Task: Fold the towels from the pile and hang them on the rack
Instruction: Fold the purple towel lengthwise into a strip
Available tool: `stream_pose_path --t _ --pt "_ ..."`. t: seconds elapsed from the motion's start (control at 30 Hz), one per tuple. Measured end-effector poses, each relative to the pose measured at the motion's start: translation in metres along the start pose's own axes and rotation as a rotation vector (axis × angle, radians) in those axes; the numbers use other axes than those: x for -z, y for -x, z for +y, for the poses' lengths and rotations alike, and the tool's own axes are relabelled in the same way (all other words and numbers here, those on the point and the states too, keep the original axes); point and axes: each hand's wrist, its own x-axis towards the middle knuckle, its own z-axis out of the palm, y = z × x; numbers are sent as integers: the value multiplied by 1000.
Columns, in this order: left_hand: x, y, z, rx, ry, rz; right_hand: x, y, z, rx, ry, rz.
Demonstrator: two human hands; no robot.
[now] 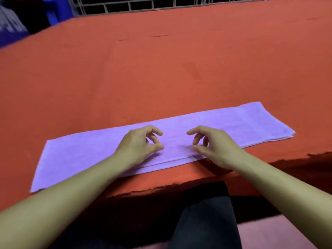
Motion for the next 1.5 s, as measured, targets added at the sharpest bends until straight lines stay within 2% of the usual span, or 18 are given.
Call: stream_pose_path --t 0.17,0.43,0.63,0.8,0.97,1.07,1.23,1.33,1.5 --pt "16 69 -40 65 -44 -11 -43 -3 -25 130 129 -69" --pt "11 74 -48 20 -83 49 -47 2 -27 205 246 -63" --pt "13 65 -41 -55 -213 12 -48 2 -25 190 207 -20" --pt "24 61 -36 -31 -146 13 -40 1 -25 106 63 -23" --pt "12 76 -38 -37 -141 -4 -38 15 -26 144 111 -54" --pt "3 83 -43 -130 -162 48 -42 20 -31 196 207 -79" --pt "16 100 -62 -124 -171 142 -39 15 -38 135 146 -41" --pt "38 116 -87 -51 -215 224 -47 7 -54 135 89 -51" --pt "91 153 -141 102 -259 346 -94 -16 -113 263 -15 -162"
